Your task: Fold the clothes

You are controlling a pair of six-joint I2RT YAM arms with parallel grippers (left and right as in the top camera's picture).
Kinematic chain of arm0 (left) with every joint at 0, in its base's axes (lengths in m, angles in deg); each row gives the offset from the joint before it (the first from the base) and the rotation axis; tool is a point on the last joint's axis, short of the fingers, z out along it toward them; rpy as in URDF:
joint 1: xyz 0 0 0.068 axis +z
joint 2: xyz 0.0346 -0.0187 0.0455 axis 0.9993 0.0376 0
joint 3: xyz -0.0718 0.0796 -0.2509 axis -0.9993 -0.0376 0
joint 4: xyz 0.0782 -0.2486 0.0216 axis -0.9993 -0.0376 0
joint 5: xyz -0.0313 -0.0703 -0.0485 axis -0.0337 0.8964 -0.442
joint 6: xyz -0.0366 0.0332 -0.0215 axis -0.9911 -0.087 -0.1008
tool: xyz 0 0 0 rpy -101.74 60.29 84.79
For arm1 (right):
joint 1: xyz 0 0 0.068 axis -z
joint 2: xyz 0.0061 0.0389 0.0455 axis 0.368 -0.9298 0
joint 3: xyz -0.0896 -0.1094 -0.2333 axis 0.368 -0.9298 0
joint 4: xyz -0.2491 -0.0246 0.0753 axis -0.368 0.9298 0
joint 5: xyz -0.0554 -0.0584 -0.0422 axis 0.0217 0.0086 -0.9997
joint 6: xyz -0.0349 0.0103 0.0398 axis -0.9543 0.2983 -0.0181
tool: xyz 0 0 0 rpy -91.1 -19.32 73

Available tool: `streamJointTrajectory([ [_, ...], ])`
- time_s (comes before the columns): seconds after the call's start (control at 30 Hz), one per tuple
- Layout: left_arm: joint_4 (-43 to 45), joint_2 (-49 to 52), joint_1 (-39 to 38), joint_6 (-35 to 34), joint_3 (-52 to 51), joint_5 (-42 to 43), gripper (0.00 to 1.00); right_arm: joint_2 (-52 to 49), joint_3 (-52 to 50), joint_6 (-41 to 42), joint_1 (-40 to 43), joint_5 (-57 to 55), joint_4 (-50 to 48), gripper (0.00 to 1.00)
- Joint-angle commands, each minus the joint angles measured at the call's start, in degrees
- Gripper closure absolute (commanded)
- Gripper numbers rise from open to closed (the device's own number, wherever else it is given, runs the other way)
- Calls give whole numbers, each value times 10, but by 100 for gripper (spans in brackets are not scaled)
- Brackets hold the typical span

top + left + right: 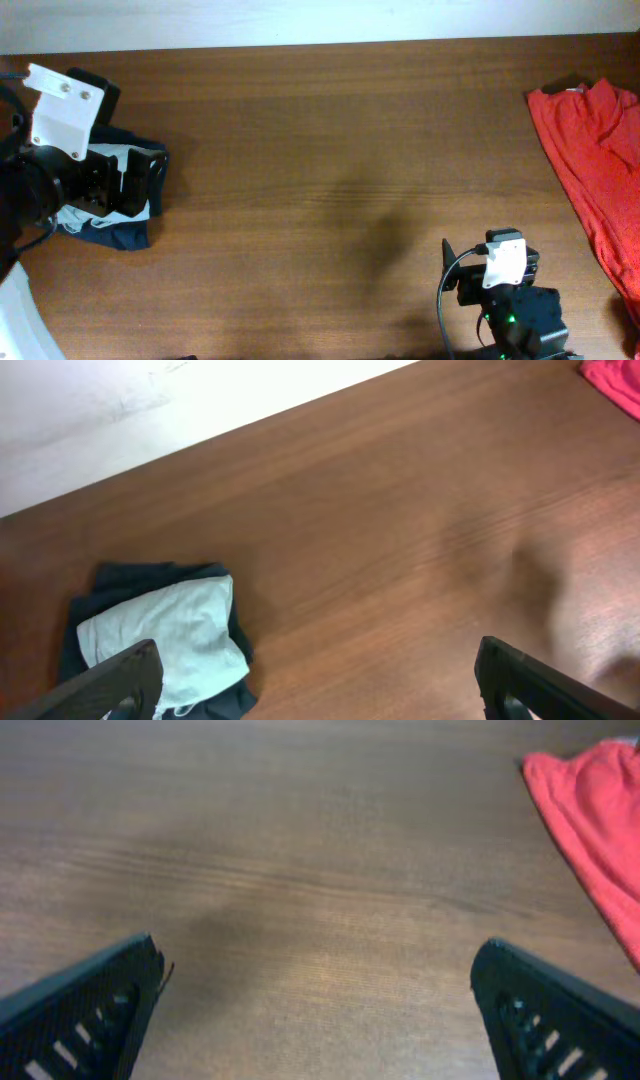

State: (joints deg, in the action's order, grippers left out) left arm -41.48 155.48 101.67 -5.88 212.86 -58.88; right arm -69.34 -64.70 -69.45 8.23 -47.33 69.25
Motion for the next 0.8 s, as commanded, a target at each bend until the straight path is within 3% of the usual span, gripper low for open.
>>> streamJointTrajectory([
  [0.0,0,1,-3,9,-1,4,0,41,-36,14,3,-9,-9,1],
  [0.77,1,1,-3,9,-1,4,0,70,-129,14,3,2,1,1],
])
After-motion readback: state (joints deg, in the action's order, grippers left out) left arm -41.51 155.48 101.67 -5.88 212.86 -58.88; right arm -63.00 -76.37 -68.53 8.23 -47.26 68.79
